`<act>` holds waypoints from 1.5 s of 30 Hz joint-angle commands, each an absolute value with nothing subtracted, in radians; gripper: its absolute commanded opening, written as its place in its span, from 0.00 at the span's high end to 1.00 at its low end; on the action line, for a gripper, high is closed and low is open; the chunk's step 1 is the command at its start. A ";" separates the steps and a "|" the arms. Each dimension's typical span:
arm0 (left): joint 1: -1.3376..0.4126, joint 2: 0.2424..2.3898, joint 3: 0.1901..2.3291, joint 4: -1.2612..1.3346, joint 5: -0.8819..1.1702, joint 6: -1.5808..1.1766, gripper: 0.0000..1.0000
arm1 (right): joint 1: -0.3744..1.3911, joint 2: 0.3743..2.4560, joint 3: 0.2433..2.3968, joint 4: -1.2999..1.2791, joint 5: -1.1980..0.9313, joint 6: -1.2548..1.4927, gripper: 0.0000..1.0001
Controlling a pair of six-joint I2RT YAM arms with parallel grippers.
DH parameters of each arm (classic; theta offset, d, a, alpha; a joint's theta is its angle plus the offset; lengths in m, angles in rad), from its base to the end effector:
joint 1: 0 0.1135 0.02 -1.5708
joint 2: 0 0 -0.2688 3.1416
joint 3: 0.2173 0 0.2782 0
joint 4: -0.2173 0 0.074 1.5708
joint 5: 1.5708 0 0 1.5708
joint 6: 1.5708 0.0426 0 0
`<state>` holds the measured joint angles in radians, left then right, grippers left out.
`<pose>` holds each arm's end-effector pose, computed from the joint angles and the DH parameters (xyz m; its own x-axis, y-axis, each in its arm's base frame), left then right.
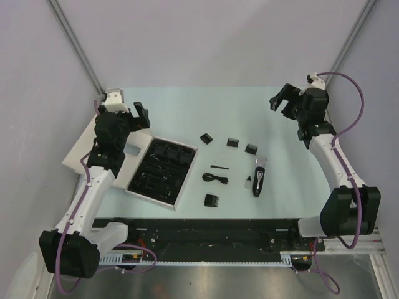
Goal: Sort the hair-cutting tools
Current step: Pick up the haircut tool at the center of the board.
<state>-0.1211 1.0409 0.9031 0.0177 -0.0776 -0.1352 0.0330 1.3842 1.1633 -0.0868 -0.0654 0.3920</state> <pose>0.2755 -0.0302 0.3536 -0.1238 -0.1203 -0.9850 0.0276 0.9918 -0.1246 0.3591 0.0146 0.3413 -0.3161 0.3710 -0.8732 0.0277 0.9236 0.3824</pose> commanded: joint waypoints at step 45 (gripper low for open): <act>-0.054 0.946 0.772 -0.156 0.380 -0.413 0.00 | 1.006 1.623 1.177 -0.534 -0.103 -0.115 0.16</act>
